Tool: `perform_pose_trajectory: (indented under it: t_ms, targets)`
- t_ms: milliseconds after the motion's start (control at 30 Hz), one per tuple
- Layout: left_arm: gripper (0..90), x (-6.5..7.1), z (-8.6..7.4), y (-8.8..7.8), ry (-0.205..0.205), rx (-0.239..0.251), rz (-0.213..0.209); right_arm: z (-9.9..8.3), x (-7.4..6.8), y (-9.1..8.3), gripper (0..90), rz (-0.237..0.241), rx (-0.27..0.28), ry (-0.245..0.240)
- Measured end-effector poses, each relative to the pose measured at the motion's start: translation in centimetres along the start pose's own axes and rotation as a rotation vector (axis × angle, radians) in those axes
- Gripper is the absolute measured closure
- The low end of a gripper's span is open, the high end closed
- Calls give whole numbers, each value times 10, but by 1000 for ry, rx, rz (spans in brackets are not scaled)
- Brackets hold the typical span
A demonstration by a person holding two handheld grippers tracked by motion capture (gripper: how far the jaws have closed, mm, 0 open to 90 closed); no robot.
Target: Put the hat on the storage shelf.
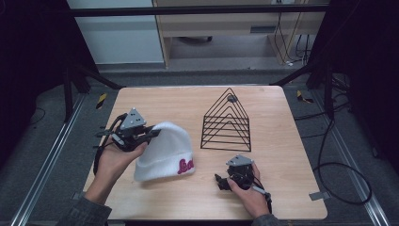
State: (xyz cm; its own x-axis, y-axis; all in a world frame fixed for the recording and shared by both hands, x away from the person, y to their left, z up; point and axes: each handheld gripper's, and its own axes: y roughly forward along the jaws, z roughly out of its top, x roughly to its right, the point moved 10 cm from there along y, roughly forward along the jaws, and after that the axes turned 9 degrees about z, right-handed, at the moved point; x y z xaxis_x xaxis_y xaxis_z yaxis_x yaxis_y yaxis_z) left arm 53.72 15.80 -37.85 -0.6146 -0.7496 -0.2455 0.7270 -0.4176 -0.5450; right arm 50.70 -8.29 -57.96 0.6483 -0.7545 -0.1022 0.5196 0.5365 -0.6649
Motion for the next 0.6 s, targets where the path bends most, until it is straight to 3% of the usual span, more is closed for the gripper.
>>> perform_pose_trajectory:
  t_ms: [233,400,600]
  targets:
    - [817,-1,25,-12,30,36,4,0,0,0,96,-2,1,4]
    - [817,-5,40,-19,27,68,-9,0,1,-1,119,-10,4,3]
    - [816,-5,52,-28,59,83,-10,1,-3,-15,169,-12,49,11]
